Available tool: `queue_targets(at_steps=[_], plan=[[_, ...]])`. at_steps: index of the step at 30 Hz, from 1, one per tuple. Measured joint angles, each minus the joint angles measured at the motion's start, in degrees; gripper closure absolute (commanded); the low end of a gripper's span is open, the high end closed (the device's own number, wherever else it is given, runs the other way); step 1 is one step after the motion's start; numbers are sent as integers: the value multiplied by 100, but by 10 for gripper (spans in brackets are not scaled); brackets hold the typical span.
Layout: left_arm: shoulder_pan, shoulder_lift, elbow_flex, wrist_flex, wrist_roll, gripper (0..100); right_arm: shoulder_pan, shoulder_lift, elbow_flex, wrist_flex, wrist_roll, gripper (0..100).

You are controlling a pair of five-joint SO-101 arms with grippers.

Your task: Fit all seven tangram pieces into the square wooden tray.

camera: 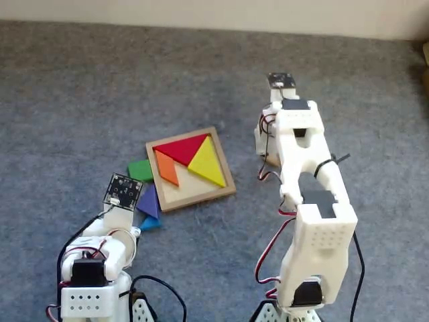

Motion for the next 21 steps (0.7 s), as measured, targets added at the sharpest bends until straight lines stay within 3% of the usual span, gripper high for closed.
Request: queue_targets(at_steps=[8, 13, 21], plan=[[0, 0, 0, 0, 0, 993, -202, 510, -229, 176, -9, 768], [0, 0, 0, 0, 0, 993, -220, 527, -264, 237, -9, 851], [0, 0, 0, 0, 0, 993, -211, 519, -273, 246, -9, 858]])
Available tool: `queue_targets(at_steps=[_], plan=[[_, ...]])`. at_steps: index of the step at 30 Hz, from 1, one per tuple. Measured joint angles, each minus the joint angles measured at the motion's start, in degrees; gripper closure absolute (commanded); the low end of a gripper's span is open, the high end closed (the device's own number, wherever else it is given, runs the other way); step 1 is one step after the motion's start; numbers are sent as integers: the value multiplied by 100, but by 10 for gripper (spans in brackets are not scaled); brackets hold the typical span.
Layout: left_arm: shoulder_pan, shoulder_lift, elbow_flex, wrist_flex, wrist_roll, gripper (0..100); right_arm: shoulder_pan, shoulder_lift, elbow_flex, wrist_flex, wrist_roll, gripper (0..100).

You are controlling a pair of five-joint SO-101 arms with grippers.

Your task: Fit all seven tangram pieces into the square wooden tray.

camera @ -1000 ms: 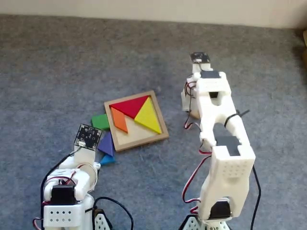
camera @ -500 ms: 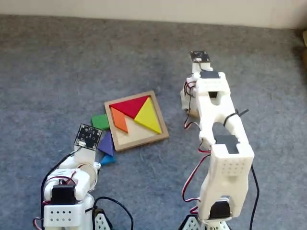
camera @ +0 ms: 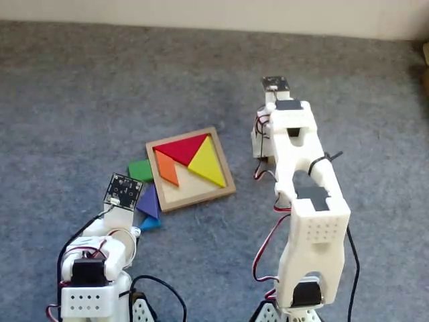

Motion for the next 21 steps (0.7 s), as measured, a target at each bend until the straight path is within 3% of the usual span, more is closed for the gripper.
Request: queue_targets(at_steps=[16, 21], plan=[[0, 0, 0, 0, 0, 993, -18, -185, 26, 211, 18, 993], [0, 0, 0, 0, 0, 993, -149, -835, 316, 246, 527, 993]])
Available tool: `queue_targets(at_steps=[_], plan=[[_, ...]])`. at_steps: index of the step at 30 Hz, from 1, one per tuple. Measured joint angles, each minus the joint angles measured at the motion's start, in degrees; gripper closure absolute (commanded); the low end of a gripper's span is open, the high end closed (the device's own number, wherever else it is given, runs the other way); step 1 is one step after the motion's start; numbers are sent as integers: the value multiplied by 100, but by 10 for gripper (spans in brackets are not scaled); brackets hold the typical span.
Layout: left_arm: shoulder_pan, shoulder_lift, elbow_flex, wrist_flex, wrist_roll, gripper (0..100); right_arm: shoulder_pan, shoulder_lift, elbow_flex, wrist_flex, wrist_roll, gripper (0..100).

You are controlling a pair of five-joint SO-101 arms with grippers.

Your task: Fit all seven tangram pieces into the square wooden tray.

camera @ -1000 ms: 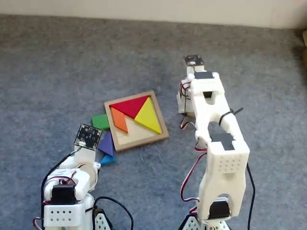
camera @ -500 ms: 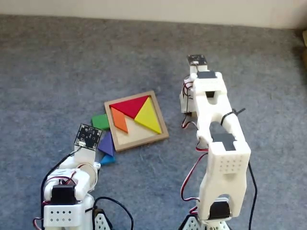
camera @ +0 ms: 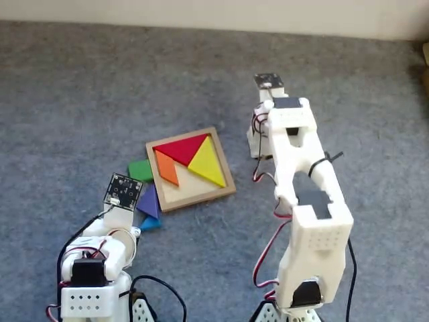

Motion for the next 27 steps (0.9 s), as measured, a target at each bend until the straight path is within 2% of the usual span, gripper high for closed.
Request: queue_targets(at_steps=[4, 13, 27], plan=[[0, 0, 0, 0, 0, 993, -281, -870, 897, -281, 325, 993], [0, 0, 0, 0, 0, 993, -1310, -2980, 3508, -1837, 1196, 993], [0, 0, 0, 0, 0, 993, -2215, -3156, 4149, -3147, 1538, 992]])
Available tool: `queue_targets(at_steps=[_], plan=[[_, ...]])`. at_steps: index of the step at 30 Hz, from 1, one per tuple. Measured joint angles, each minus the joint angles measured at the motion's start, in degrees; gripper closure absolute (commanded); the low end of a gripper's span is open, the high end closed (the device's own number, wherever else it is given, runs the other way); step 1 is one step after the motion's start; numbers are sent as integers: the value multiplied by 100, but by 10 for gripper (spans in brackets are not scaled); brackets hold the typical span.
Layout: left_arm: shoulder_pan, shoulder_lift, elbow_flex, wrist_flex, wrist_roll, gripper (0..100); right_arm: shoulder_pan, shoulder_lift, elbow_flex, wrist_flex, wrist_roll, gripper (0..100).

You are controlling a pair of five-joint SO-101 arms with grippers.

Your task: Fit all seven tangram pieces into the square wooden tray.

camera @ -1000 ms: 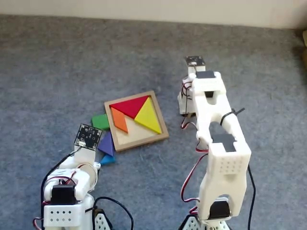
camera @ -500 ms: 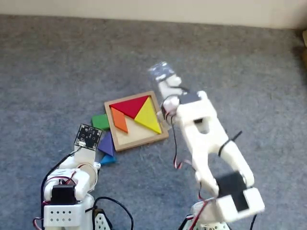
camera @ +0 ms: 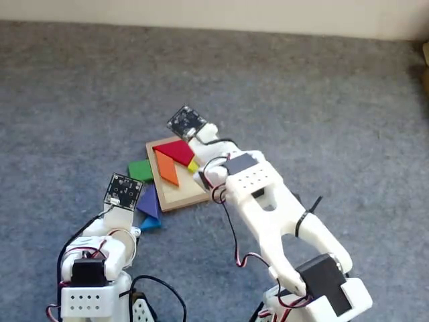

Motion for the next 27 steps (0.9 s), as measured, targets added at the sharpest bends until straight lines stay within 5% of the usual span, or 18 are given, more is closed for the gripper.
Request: queue_targets(at_steps=[7, 11, 27], plan=[[0, 0, 0, 0, 0, 993, -185, 0, 580, -791, 18, 980], [0, 0, 0, 0, 0, 993, -316, 0, 615, -853, 18, 908], [0, 0, 0, 0, 0, 993, -334, 404, 633, -730, 18, 899]])
